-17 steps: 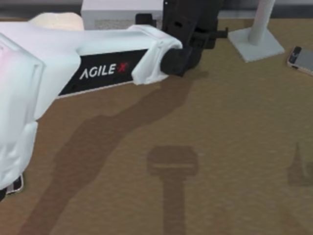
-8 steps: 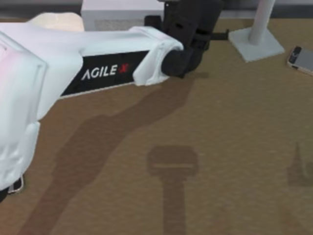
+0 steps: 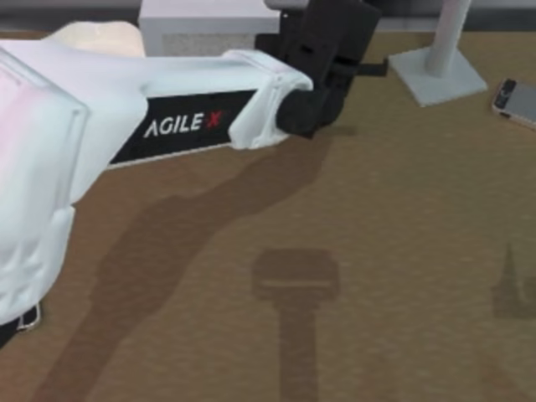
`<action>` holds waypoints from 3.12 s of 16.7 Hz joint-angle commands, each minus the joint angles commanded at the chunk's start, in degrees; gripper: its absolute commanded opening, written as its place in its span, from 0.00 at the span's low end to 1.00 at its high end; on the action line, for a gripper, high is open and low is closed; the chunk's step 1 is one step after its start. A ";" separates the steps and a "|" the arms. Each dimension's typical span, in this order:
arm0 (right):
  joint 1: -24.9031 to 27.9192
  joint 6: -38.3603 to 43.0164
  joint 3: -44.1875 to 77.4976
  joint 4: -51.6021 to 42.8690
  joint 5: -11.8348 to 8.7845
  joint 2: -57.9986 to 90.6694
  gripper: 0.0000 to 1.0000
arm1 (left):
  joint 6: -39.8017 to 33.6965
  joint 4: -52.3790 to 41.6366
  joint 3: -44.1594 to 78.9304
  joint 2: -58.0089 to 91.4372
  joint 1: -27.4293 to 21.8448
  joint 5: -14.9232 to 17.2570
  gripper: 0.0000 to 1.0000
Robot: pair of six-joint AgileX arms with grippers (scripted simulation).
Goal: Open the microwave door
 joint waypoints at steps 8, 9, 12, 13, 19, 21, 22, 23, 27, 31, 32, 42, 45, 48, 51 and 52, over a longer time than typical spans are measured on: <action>0.00 0.00 0.00 0.00 0.00 0.00 1.00 | -3.71 -16.86 14.84 6.15 0.97 3.80 0.00; 0.00 0.00 0.00 0.00 0.00 0.00 1.00 | -4.61 -21.24 18.31 7.45 1.25 4.77 0.00; 0.00 0.00 0.00 0.00 0.00 0.00 1.00 | -7.53 -35.62 29.29 11.18 2.27 8.11 0.00; 0.00 0.00 0.00 0.00 0.00 0.00 1.00 | -8.52 -40.48 32.94 12.30 2.65 9.30 0.00; 0.00 0.00 0.00 0.00 0.00 0.00 1.00 | -13.34 -63.27 50.21 17.16 4.84 15.63 0.00; 0.00 0.00 0.00 0.00 0.00 0.00 1.00 | -14.12 -66.44 52.97 17.93 5.26 16.78 0.00; 0.00 0.00 0.00 0.00 0.00 0.00 1.00 | -14.28 -67.12 53.59 18.09 5.36 17.04 0.00; 0.00 0.00 0.00 0.00 0.00 0.00 1.00 | -14.31 -67.23 53.70 18.12 5.38 17.08 0.00; 0.00 0.00 0.00 0.00 0.00 0.00 1.00 | -14.31 -67.23 53.70 18.12 5.38 17.08 0.00; 0.00 0.00 0.00 0.00 0.00 0.00 1.00 | -14.31 -67.23 53.70 18.12 5.38 17.08 0.00; 0.00 0.00 0.00 0.00 0.00 0.00 1.00 | -14.31 -67.23 53.70 18.12 5.38 17.08 0.00; 0.00 0.00 0.00 0.00 0.00 0.00 1.00 | -14.31 -67.23 53.70 18.12 5.38 17.08 0.00; 0.00 0.00 0.00 0.00 0.00 0.00 1.00 | -14.31 -67.23 53.70 18.12 5.38 17.08 0.00; 0.00 0.00 0.00 0.00 0.00 0.00 1.00 | -14.47 -67.19 53.67 18.56 4.89 17.27 0.00; 0.00 0.00 0.00 0.00 0.00 0.00 1.00 | -13.51 -65.61 51.32 16.82 5.03 17.35 0.00; 0.00 0.00 0.00 0.00 0.00 0.00 1.00 | -12.91 -64.60 49.34 15.66 5.18 17.53 0.00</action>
